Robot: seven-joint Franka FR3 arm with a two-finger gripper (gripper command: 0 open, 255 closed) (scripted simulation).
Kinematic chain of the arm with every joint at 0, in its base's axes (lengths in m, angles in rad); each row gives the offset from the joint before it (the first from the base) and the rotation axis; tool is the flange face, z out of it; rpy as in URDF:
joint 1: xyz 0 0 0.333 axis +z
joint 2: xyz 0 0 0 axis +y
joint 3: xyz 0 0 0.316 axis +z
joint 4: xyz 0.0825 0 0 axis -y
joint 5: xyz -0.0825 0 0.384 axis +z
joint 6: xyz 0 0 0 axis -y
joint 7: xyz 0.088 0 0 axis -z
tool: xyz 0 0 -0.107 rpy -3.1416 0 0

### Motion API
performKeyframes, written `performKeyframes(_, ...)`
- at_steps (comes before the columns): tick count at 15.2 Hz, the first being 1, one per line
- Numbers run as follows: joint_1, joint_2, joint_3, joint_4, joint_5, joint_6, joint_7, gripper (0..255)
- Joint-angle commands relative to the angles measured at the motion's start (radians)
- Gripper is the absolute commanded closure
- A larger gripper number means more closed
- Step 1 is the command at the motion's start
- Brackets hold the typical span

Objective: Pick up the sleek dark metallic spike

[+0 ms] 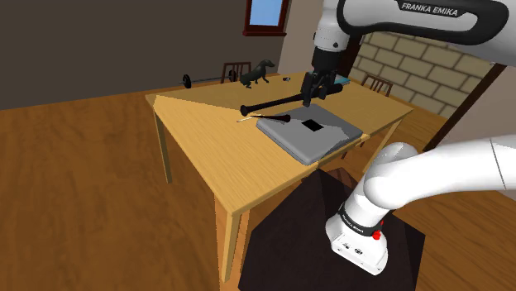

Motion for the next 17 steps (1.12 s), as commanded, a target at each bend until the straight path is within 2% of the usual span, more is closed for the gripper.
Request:
performKeyframes(1,0.0,0.0,0.0,0.0,0.0,0.0,0.0,0)
performKeyframes(9,-0.018,0.385,-0.074,0.176,-0.008,0.082,-0.054,0)
performKeyframes(17,-0.04,0.771,-0.13,0.43,0.024,0.085,-0.118,0)
